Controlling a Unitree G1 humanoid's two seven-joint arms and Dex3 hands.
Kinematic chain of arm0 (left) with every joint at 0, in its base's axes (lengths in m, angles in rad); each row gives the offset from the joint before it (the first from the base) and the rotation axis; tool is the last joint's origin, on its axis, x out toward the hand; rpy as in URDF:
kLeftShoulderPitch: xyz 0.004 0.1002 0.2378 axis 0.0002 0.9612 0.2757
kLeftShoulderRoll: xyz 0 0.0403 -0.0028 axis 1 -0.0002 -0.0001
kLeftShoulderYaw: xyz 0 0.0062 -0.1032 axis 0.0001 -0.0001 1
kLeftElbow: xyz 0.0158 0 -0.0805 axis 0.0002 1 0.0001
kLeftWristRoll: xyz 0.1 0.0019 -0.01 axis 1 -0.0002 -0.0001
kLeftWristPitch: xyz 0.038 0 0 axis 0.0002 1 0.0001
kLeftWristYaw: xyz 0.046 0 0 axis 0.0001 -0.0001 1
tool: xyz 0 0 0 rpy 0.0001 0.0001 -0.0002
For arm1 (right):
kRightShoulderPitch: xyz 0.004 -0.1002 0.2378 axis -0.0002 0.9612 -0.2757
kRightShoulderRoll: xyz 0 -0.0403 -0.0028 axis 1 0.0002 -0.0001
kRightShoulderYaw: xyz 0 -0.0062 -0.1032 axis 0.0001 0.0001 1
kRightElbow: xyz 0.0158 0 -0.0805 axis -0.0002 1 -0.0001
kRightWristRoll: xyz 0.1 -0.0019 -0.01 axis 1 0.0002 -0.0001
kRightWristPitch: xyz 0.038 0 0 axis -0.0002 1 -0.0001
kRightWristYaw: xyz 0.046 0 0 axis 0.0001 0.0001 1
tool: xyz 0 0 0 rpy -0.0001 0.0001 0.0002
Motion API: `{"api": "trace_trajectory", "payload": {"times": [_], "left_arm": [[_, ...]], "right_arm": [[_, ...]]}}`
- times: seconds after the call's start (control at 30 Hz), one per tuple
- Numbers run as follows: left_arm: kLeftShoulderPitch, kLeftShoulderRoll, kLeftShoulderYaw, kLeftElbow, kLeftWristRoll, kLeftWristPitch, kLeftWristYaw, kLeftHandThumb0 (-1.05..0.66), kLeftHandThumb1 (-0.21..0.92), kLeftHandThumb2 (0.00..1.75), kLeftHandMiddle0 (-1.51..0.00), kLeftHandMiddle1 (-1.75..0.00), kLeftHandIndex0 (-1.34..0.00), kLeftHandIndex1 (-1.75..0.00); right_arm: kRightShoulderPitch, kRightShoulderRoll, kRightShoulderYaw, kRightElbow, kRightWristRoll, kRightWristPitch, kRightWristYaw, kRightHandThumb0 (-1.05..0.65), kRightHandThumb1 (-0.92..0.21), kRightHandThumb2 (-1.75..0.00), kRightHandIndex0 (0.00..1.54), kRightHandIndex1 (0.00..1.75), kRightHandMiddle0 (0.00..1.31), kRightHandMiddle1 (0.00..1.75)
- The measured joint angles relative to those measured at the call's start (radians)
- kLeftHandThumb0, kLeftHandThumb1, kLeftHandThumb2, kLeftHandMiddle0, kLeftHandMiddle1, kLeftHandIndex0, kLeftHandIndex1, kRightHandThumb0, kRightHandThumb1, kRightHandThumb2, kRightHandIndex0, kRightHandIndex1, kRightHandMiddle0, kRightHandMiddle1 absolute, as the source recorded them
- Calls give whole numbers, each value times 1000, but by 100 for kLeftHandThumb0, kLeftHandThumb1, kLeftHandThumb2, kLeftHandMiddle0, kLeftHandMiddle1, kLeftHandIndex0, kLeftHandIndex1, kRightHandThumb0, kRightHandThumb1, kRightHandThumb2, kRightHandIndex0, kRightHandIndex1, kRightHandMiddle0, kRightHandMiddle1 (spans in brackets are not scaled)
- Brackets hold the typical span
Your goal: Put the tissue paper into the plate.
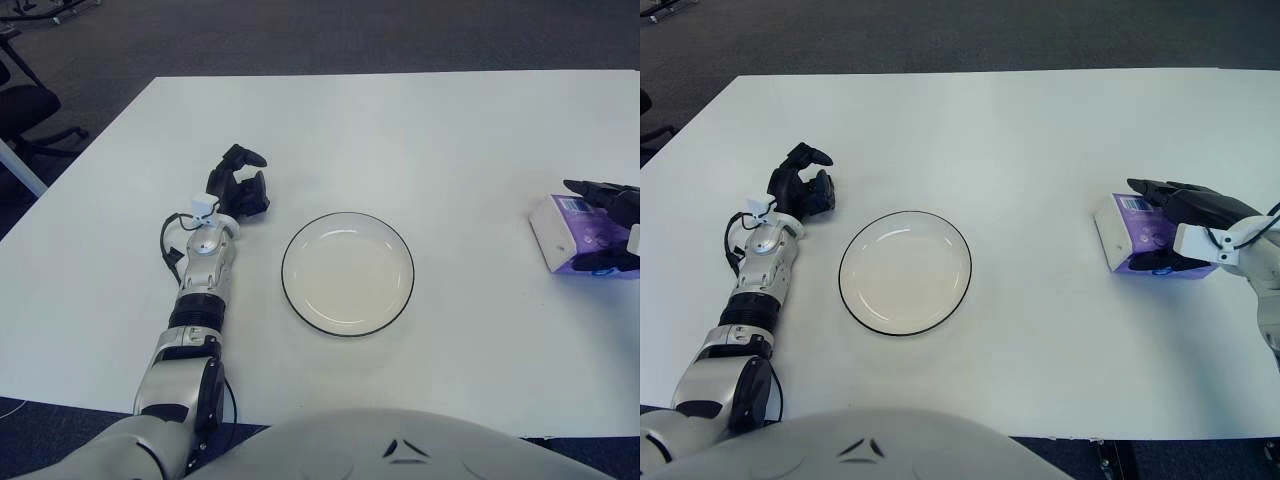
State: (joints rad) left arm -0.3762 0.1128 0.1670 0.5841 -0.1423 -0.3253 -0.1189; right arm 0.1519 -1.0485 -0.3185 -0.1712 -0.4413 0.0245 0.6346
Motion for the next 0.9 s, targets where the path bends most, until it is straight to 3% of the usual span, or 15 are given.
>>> {"api": "trace_trajectory", "payload": {"times": [0.37,0.77,0.9], "left_arm": [[1,0,3,0,-3,0,0,-46,37,125,-128,-175,-57,-175],[1,-2,8,-4,-3,0,6,-46,37,125,-127,-175,-57,-175],[1,-3,8,-7,-2,0,10,-46,37,125,-128,-175,-57,-175]], "right_arm": [[-32,-1,51,78,-10,-21,-14,-97,-86,-4,0,0,0,0],[-166,-33,151,309,-1,-136,-56,-100,-89,-5,0,0,0,0],[-210,-41,164,381,23,-137,-41,-98,-88,-4,0,0,0,0]]}}
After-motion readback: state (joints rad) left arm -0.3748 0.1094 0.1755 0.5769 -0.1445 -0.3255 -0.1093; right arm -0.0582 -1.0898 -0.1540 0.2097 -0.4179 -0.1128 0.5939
